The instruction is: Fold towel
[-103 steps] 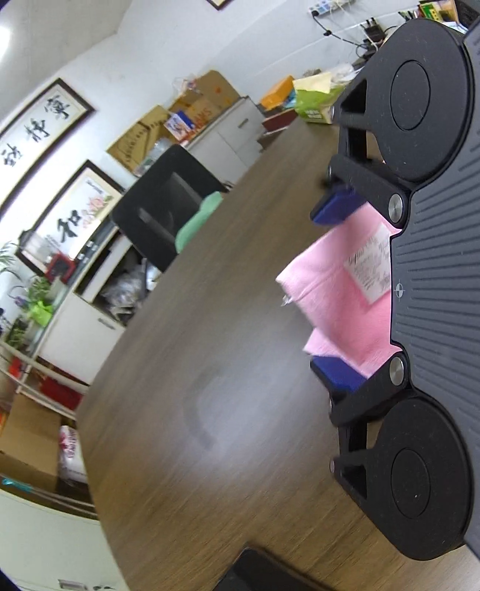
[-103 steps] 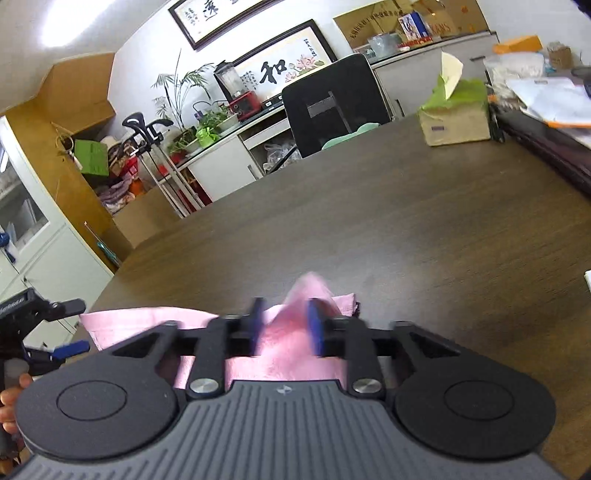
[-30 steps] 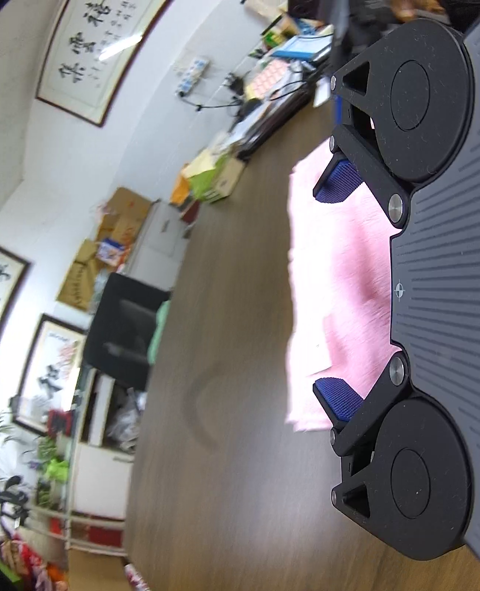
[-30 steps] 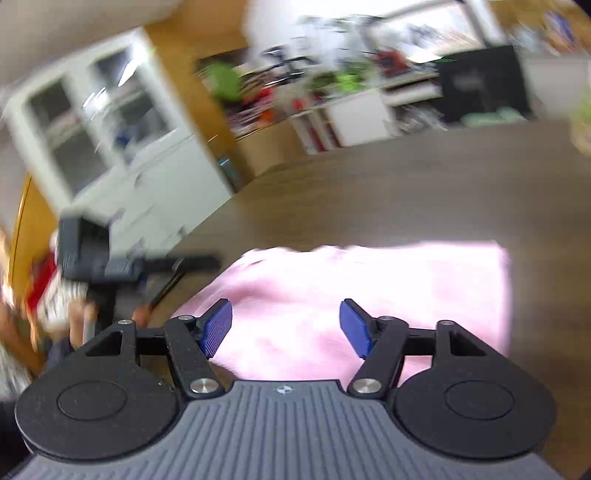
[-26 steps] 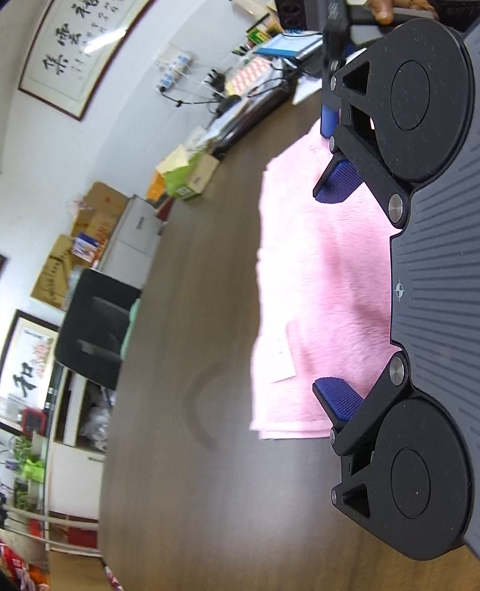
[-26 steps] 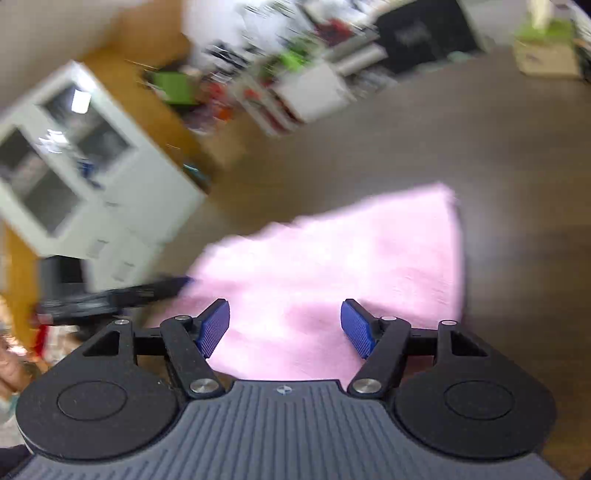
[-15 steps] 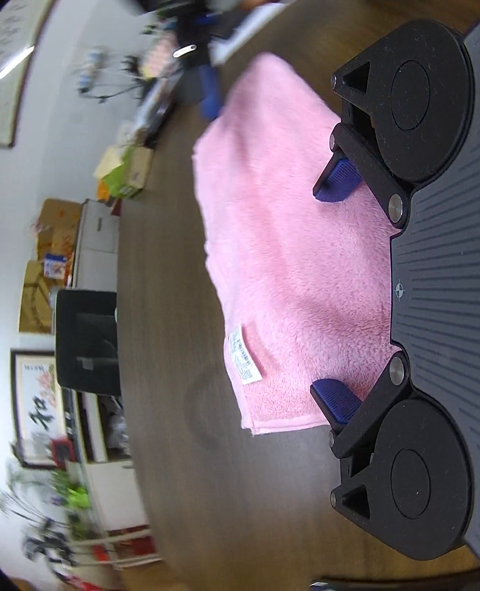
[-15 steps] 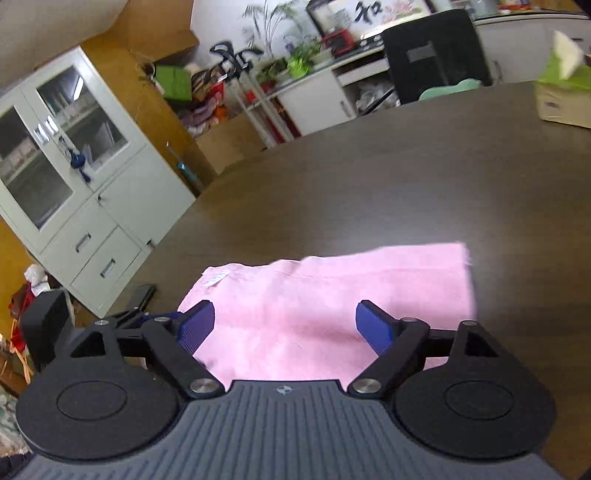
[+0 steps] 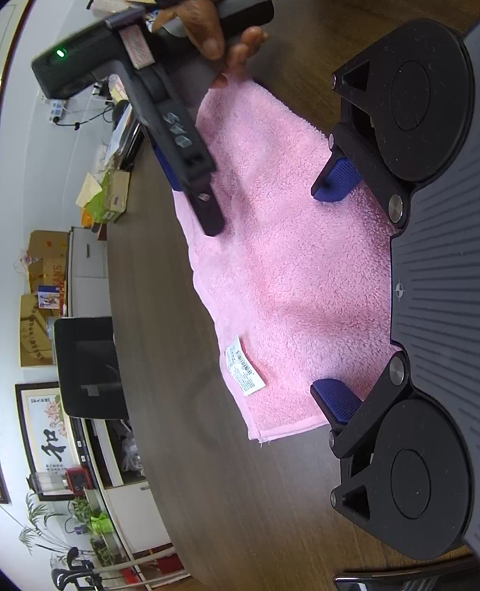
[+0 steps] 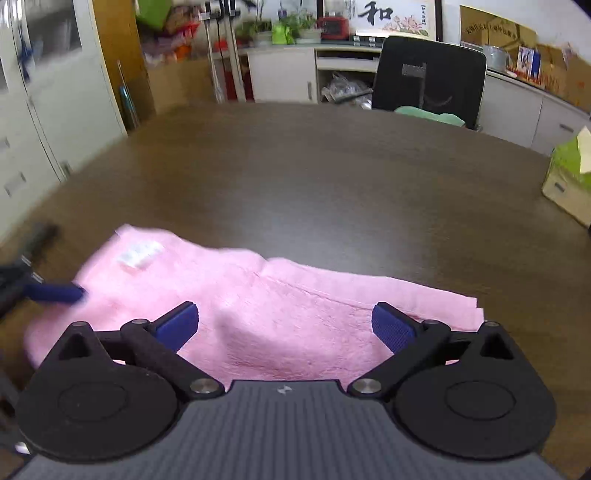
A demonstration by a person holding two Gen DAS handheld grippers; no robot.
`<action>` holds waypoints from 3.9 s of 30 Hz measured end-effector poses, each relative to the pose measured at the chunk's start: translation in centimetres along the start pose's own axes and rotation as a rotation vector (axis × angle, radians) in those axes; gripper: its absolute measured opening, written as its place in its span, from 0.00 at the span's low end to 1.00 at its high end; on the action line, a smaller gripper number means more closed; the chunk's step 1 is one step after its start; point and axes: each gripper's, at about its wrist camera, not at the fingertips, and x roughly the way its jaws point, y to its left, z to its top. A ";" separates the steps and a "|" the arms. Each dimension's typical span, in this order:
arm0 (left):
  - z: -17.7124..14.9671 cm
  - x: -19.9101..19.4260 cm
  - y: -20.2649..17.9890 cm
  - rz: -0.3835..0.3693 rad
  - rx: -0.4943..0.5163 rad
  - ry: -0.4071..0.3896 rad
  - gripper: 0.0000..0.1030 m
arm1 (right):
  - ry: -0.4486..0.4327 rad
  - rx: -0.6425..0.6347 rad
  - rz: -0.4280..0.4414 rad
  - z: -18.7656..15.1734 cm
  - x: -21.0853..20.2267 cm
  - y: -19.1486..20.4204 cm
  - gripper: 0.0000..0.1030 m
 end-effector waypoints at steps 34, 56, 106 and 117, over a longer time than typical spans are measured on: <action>0.4 -4.9 9.2 0.138 -0.481 -0.206 1.00 | -0.194 -0.711 0.052 -7.5 -3.1 20.3 0.99; -0.1 -5.2 9.6 0.106 -0.529 -0.207 1.00 | -0.067 -0.669 0.132 -7.3 0.2 21.6 0.26; 5.9 -0.9 5.0 -0.191 -0.595 -0.088 0.08 | -0.359 -0.289 0.143 -7.9 -10.9 9.9 0.07; 13.9 3.1 -4.6 -0.196 -0.403 -0.009 0.09 | -0.428 0.011 0.087 -9.6 -14.9 -1.6 0.07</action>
